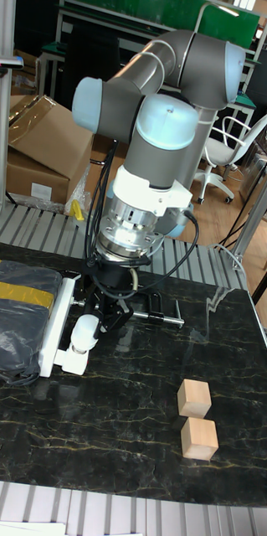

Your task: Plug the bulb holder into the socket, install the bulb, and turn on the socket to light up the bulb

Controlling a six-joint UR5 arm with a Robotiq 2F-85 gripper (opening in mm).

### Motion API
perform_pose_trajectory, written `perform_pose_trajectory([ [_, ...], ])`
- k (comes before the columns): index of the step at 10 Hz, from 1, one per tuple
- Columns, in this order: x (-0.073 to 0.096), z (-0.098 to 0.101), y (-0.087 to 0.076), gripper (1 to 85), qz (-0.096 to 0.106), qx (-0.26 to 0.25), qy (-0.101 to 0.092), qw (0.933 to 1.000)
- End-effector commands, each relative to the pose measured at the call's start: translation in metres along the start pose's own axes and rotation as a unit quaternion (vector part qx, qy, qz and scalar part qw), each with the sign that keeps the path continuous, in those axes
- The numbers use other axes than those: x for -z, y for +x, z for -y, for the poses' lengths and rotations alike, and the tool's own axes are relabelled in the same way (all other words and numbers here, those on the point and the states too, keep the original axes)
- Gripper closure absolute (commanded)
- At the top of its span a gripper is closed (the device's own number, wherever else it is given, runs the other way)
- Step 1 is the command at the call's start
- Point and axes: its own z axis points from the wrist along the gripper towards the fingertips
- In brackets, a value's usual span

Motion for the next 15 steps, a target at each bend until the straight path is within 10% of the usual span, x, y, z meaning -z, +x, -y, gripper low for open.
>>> perform_pose_trajectory([
  [1,-0.0001,0.0025,-0.0037,84.7,0.007,-0.012,0.003,0.9999],
  [15,-0.0026,0.0016,-0.0081,84.7,0.006,-0.092,-0.011,0.9957],
])
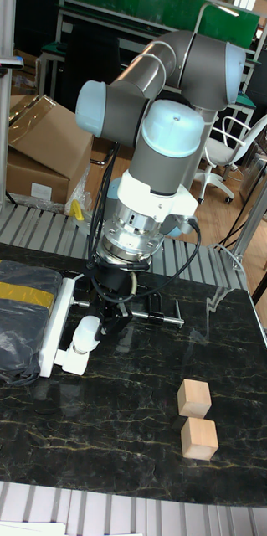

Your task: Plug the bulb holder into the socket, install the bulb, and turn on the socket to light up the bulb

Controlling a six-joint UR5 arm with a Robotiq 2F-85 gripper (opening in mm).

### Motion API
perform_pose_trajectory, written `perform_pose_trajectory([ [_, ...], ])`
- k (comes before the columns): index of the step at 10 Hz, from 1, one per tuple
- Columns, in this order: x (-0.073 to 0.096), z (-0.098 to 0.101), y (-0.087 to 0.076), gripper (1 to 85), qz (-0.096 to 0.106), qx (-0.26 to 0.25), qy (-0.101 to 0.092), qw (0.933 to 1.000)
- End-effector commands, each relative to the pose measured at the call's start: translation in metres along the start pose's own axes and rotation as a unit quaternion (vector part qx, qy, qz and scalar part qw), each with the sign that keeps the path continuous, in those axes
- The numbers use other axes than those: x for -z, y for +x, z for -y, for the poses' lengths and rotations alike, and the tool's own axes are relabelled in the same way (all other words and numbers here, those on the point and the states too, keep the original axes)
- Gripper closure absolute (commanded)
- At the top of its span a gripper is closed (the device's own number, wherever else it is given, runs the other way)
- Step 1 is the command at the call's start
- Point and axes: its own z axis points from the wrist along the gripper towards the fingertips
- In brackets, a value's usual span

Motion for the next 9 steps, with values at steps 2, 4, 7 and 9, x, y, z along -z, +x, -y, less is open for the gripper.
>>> perform_pose_trajectory([
  [2,0.0008,0.0021,-0.0003,84.7,0.003,-0.032,0.004,0.9995],
  [4,0.0006,0.0021,0.0017,84.7,-0.001,-0.044,0.004,0.9990],
  [7,0.0005,0.0012,0.0007,84.7,0.001,-0.067,0.003,0.9977],
  [9,-0.0001,0.0019,-0.0009,84.7,0.004,-0.075,0.003,0.9972],
])
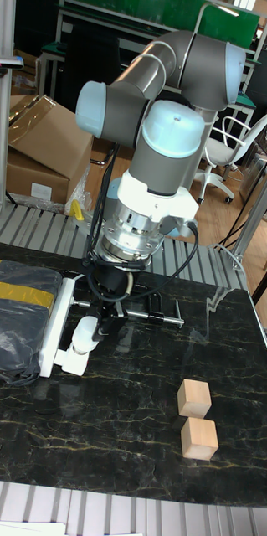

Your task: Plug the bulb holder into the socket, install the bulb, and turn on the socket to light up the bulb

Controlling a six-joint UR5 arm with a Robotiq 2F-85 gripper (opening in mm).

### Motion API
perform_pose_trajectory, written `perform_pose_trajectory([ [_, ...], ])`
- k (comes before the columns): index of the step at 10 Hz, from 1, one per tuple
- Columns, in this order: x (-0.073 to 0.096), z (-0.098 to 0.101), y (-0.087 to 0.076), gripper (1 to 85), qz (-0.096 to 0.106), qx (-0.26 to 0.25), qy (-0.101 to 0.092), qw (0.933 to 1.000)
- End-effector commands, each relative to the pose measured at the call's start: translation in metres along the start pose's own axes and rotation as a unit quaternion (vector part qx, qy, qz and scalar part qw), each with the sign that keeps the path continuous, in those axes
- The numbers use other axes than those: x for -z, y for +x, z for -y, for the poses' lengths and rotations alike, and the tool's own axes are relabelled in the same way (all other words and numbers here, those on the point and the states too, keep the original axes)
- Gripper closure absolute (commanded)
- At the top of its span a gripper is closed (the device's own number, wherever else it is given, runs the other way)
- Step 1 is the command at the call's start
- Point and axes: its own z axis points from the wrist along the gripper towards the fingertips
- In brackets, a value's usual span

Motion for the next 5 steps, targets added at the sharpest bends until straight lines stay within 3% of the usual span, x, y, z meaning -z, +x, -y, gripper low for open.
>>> perform_pose_trajectory([
  [1,-0.0003,0.0017,-0.0028,84.7,0.007,-0.019,0.002,0.9998],
  [5,-0.0019,0.0026,-0.0033,84.7,0.008,-0.039,0.002,0.9992],
])
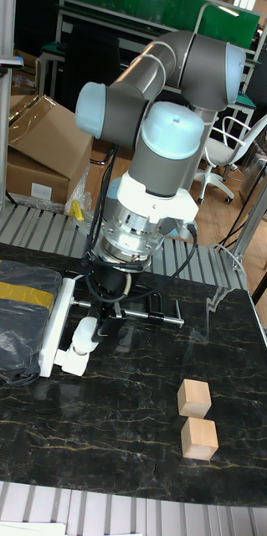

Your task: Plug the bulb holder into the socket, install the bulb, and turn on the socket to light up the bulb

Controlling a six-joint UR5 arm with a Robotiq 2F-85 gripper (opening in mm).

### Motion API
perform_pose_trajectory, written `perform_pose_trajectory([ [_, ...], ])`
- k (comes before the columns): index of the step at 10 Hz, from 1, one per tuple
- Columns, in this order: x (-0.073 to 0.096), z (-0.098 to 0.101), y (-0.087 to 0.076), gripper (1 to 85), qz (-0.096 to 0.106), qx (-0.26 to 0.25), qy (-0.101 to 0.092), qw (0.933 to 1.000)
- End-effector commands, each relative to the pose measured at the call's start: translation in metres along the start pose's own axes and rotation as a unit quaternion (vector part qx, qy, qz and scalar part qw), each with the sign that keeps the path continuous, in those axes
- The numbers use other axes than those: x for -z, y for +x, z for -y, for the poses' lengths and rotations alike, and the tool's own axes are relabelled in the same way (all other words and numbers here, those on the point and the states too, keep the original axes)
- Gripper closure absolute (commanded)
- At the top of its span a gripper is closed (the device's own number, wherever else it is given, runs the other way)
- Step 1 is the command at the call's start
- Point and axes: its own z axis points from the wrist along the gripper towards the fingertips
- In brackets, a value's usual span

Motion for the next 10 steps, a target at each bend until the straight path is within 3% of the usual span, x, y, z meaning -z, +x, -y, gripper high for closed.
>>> perform_pose_trajectory([
  [1,-0.0012,0.0018,-0.0036,84.7,0.009,-0.023,0.001,0.9997],
  [7,-0.0012,0.0050,-0.0038,84.7,0.001,-0.073,0.002,0.9973],
  [10,-0.0032,0.0057,-0.0060,84.7,0.007,-0.105,0.002,0.9944],
])
